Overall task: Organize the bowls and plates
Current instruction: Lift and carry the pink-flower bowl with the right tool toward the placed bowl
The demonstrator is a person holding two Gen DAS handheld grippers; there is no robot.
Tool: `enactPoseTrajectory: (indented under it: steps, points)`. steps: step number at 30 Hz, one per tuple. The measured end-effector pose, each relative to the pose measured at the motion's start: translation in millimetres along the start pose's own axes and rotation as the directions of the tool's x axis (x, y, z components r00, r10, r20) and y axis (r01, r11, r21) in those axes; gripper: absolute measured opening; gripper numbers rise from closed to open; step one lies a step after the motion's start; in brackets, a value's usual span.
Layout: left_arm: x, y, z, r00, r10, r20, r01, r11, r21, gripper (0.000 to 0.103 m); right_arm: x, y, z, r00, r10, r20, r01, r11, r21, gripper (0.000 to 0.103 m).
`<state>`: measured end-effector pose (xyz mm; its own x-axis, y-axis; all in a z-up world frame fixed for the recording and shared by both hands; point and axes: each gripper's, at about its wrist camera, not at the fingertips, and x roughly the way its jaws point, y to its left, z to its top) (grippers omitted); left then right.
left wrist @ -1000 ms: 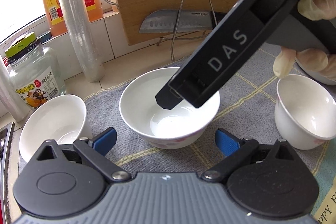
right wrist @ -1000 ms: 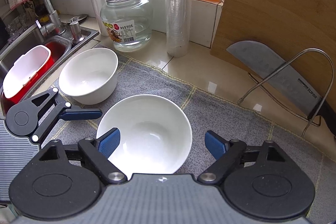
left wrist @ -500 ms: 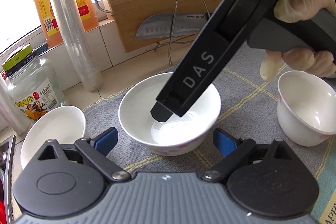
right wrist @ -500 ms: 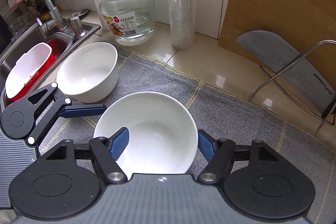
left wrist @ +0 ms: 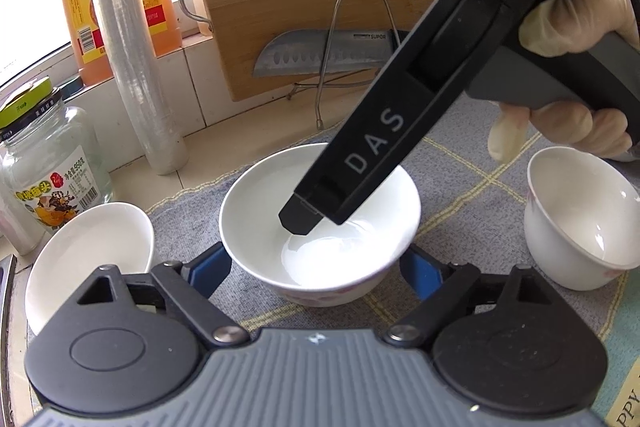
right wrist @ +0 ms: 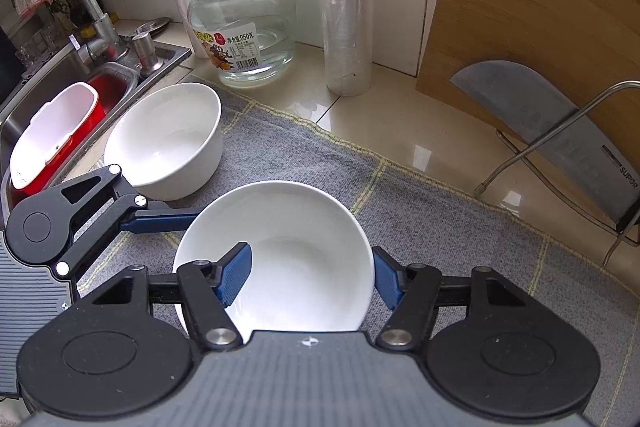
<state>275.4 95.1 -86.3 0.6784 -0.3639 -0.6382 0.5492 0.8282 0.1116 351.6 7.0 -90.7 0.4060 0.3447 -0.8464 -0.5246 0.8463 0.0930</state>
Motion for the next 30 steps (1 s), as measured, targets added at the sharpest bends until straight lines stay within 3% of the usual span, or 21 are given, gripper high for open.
enactPoseTrajectory:
  steps: [17, 30]
  points:
    - [4, 3, 2, 1.000, -0.023, -0.006, 0.023, 1.000, -0.011, 0.090, -1, -2, 0, 1.000, 0.015, -0.006, -0.015, 1.000, 0.006, 0.070]
    - [-17, -8, 11, 1.000, -0.009, -0.010, 0.009, 1.000, -0.011, 0.090, -28, 5, -9, 0.998, 0.028, 0.055, -0.028, 1.000, 0.000, 0.070]
